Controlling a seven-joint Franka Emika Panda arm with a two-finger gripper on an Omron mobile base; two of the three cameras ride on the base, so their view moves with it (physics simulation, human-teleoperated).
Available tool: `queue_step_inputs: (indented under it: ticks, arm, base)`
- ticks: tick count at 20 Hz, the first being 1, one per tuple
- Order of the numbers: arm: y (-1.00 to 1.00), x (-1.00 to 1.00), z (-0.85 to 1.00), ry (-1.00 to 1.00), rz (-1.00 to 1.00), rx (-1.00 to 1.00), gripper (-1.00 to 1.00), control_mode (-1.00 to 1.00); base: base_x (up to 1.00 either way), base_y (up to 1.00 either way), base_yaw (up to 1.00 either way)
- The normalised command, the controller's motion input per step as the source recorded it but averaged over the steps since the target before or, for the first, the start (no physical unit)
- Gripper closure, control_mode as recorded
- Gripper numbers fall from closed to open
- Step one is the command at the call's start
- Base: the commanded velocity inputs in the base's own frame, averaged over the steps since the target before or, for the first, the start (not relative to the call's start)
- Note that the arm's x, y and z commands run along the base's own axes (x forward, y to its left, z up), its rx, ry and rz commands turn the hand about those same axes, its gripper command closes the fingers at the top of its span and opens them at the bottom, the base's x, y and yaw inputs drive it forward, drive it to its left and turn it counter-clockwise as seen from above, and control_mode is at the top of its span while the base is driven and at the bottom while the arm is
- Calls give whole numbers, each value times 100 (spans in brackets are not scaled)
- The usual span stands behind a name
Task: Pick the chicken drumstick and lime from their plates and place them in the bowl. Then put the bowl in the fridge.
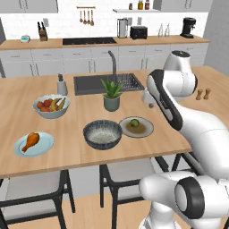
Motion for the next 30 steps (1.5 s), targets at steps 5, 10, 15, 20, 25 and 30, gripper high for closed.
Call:
queue_step_inputs:
  ticks: [5,10,15,20,25,30]
  arm:
    - [-28,95,-46,-4,2,-2,-100,-100]
    - [-10,100,-46,4,-1,0,-100,-100]
    - [1,88,-43,20,-2,0,-100,-100]
    - [6,67,-44,24,-3,0,-100,-100]
    - [7,51,-55,21,-4,2,-100,-100]
    - [17,49,-63,11,-6,14,-100,-100]
  base:
    - [0,0,0]
    - [0,0,0]
    - [0,0,0]
    - [0,0,0]
    - [0,0,0]
    - [0,0,0]
